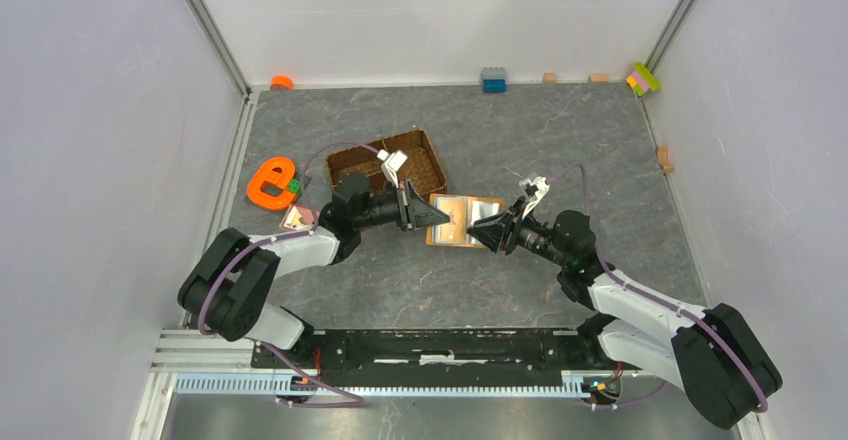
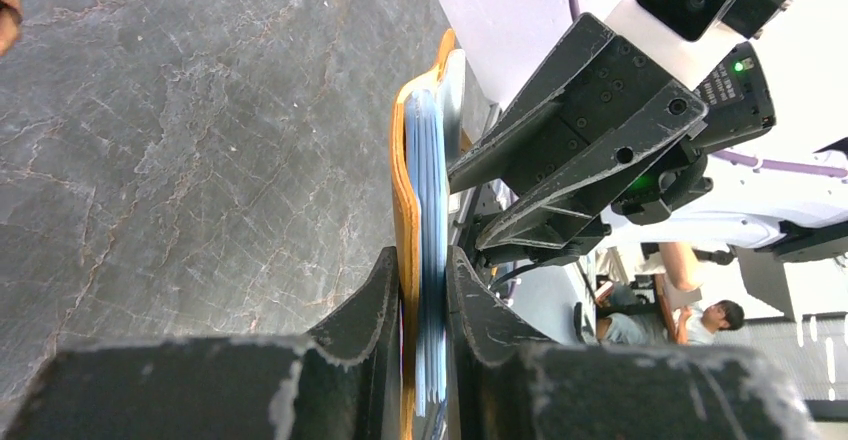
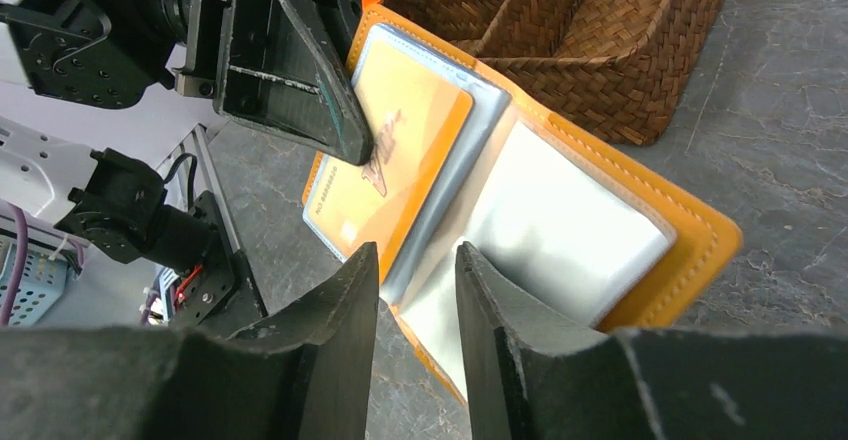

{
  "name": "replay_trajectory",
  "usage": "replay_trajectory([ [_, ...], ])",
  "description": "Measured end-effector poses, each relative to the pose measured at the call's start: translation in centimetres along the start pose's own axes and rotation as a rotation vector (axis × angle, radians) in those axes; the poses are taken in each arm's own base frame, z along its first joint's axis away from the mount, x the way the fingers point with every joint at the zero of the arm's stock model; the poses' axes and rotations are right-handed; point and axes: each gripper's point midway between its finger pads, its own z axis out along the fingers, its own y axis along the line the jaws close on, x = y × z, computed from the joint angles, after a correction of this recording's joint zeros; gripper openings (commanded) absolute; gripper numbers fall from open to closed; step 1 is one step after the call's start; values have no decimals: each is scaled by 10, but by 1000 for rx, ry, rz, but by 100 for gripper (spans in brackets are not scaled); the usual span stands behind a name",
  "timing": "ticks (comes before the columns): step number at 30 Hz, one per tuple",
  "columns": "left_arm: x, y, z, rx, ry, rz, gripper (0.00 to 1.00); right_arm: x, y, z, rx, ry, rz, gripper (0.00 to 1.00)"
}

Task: Take the credit cards out of the card holder
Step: Remove the credit card from the card holder.

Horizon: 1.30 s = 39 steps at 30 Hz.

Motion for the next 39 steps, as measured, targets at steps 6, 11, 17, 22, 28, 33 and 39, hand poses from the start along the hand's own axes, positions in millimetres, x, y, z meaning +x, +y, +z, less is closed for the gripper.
replay_trajectory([
  [6, -10, -4, -4, 36, -48, -31, 2, -5, -8, -3, 61, -21, -11, 32],
  [11, -14, -4, -4, 46, -65, -32, 2, -10, -23, -6, 154, -37, -12, 30],
  [17, -15, -6, -5, 45, -65, -32, 2, -8, -53, -20, 339, -45, 3, 31],
  [22, -16, -8, -8, 30, -65, -25, 2, -27, -57, -34, 405, -130, -25, 39],
  [28, -12, 14, -6, -88, -38, -55, 2, -58, -51, -59, 443, -299, -81, 45],
  [33, -5, 32, -10, -177, -23, -62, 2, -66, -36, -68, 365, -386, -129, 42],
  [39, -1, 29, -8, -186, -8, -37, 2, -60, 9, -49, 86, -346, -175, 45],
])
